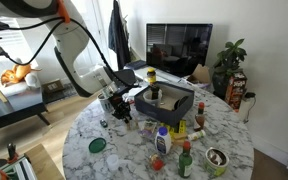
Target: Make the brown object to the left lie flat on the table and then put the car plush toy on top of it
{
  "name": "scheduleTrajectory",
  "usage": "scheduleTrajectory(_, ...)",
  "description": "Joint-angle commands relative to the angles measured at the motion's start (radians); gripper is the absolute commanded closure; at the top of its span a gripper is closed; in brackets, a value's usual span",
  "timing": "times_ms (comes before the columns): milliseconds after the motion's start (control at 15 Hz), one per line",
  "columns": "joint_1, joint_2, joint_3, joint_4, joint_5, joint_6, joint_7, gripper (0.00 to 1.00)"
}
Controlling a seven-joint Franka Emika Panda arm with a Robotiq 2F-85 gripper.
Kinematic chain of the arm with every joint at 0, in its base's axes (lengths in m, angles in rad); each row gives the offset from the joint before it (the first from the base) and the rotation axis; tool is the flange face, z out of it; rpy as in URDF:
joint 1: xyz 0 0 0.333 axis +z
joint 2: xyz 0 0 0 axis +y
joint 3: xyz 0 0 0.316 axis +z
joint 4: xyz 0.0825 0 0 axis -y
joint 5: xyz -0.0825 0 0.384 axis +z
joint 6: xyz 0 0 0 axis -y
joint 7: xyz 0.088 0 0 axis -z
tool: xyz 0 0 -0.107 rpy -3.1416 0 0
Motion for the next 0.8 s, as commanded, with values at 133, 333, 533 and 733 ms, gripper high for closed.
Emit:
scheduleTrajectory(133, -0.06, -0.029, 0.027, -0.037, 0.046, 0.048, -0.045, 0.92)
scheduleTrajectory(333, -0.129, -0.074, 0.044, -0.114, 0.115, 0.193, -0.063, 0.92)
scheduleTrajectory(533, -0.17, -0.108, 0.027, -0.192, 0.137, 0.366, -0.062, 0.92)
scheduleTrajectory(733, -0.196, -0.125, 0.012, -0.265, 0.147, 0.497, -0.048, 0.92)
